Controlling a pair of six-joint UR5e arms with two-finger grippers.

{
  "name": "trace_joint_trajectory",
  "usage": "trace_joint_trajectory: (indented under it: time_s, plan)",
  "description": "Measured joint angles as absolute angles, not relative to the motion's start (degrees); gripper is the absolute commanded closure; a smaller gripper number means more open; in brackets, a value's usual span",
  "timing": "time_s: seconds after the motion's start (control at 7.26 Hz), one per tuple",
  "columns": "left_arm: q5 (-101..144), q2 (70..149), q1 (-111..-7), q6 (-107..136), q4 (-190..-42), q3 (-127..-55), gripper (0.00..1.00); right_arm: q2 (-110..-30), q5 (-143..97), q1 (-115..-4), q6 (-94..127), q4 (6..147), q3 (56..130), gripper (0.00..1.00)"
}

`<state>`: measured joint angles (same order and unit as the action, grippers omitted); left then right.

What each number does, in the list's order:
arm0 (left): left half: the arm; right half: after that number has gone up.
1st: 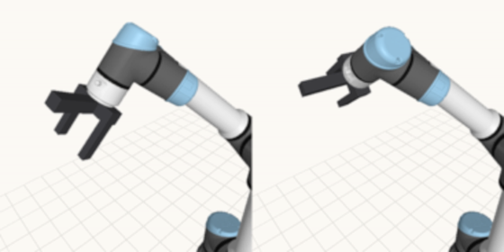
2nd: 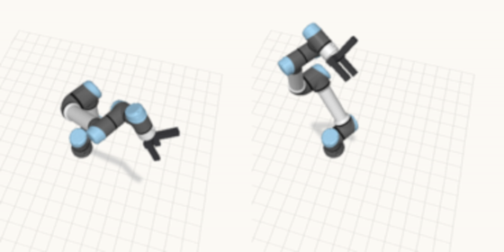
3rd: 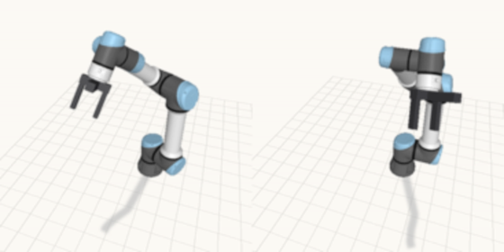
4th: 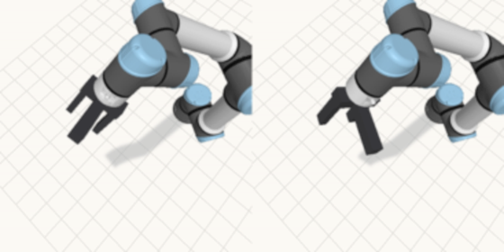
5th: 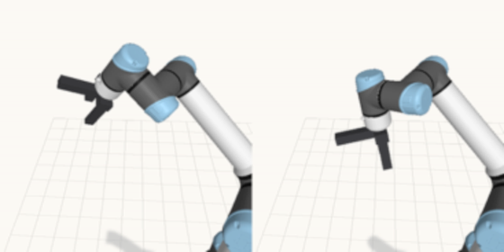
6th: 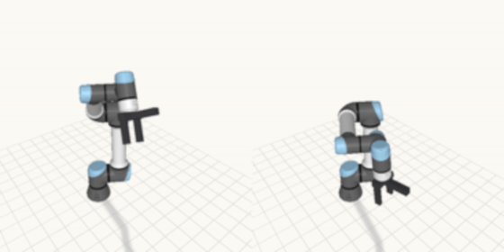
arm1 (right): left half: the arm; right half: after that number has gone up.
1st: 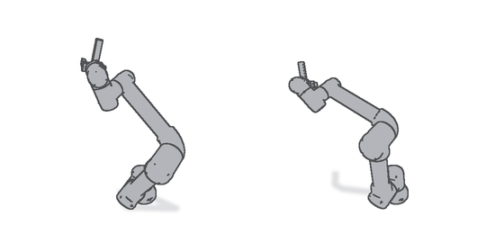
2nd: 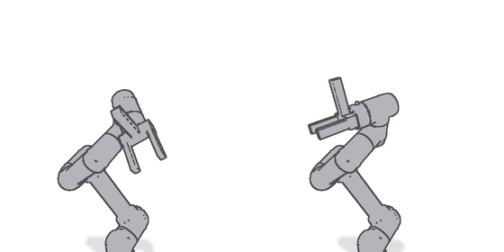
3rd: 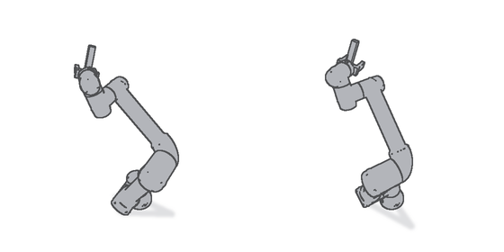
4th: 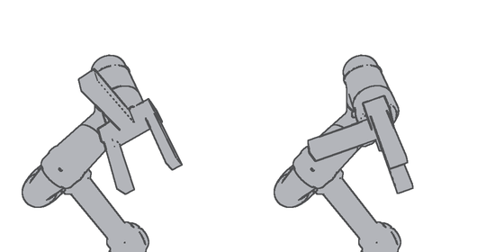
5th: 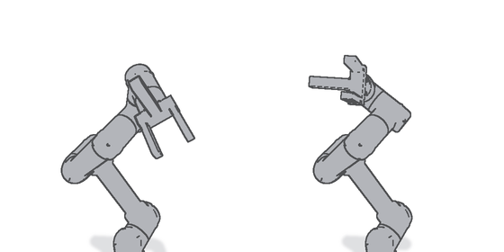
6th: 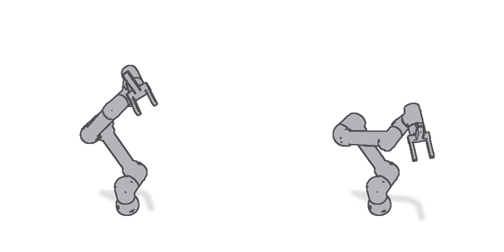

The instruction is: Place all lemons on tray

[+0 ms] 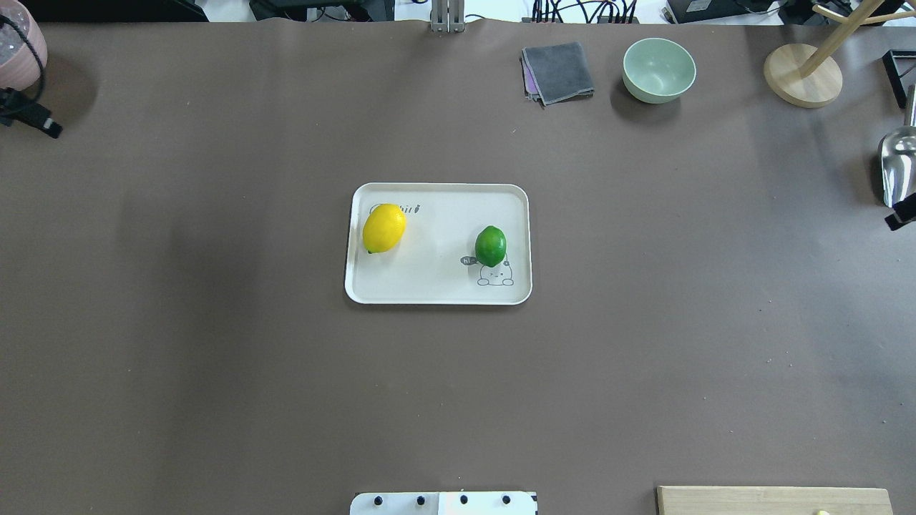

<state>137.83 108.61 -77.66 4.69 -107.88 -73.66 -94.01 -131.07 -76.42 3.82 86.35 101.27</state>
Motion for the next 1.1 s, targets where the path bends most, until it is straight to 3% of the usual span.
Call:
trace_joint_trajectory:
  time_s: [0.55, 1.1]
  plan:
    - [138.48, 104.33, -88.29, -10.99, -86.67, -74.72, 0.02, -98.32, -131.72, -84.91, -3.09, 95.08, 104.30, 0.00]
    - [138.44, 103.49, -90.24, -2.78, -84.38, -77.43, 0.02, -97.06, -131.69, -85.04, -2.24, 96.63, 104.37, 0.00]
